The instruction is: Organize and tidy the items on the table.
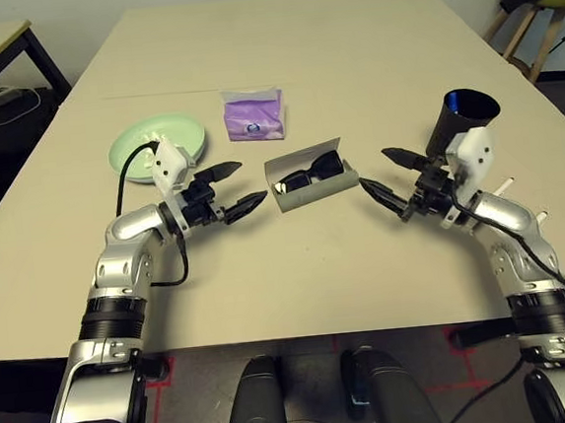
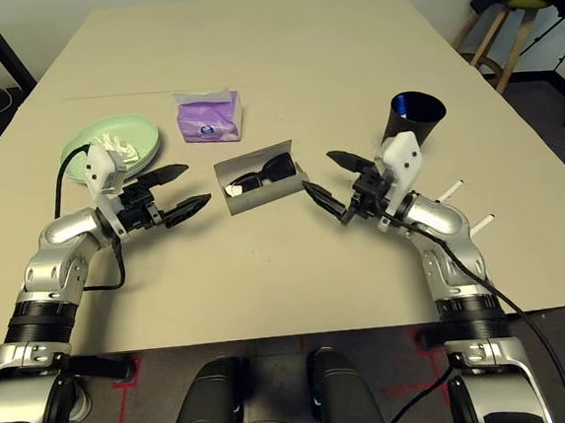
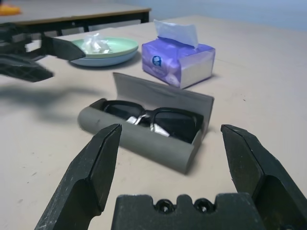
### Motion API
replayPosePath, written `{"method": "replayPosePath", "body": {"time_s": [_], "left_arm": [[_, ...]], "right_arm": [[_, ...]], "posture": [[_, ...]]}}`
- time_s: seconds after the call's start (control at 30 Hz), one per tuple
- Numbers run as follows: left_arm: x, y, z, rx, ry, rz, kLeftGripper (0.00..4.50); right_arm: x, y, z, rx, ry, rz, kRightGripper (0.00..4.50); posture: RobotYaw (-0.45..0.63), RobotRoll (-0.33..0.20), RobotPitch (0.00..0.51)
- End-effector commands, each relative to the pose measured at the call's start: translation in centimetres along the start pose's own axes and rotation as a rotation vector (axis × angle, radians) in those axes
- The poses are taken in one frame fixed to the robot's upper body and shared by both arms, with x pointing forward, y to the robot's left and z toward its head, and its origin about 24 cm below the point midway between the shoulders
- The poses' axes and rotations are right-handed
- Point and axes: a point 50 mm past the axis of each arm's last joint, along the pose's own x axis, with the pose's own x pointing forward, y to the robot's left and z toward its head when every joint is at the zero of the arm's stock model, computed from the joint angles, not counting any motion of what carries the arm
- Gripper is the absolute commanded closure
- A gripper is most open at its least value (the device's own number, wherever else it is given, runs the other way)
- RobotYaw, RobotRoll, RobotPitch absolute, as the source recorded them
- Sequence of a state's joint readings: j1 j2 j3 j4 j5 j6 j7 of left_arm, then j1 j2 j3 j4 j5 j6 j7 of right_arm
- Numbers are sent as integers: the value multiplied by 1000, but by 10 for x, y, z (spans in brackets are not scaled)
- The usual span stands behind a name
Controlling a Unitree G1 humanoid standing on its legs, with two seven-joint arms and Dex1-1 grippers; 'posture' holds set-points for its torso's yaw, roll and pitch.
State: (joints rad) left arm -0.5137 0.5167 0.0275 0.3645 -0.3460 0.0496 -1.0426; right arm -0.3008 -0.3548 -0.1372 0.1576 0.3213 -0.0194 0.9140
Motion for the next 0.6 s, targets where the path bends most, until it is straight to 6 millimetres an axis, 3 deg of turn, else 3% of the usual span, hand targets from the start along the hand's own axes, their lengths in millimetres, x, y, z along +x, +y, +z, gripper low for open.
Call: {"method": "replayPosePath", "body": {"time_s": [0.03,0.3,0.5,0.6], "left_arm": [[-2,-2,-7,34,26,-31,0],[1,1,-5,54,15,-56,0],[4,3,-5,20,11,-56,0],[6,2,-6,-12,10,-74,656]], "right_arm": [[-12,-2,-3,-9,-1,0,39],[-28,-6,-13,-8,18,-4,39],[-28,-7,-12,6,8,-25,39],[-28,-8,-11,4,5,-33,0]], "posture": [[177,0,87],[176,0,82],[166,0,81],[160,0,80]]}}
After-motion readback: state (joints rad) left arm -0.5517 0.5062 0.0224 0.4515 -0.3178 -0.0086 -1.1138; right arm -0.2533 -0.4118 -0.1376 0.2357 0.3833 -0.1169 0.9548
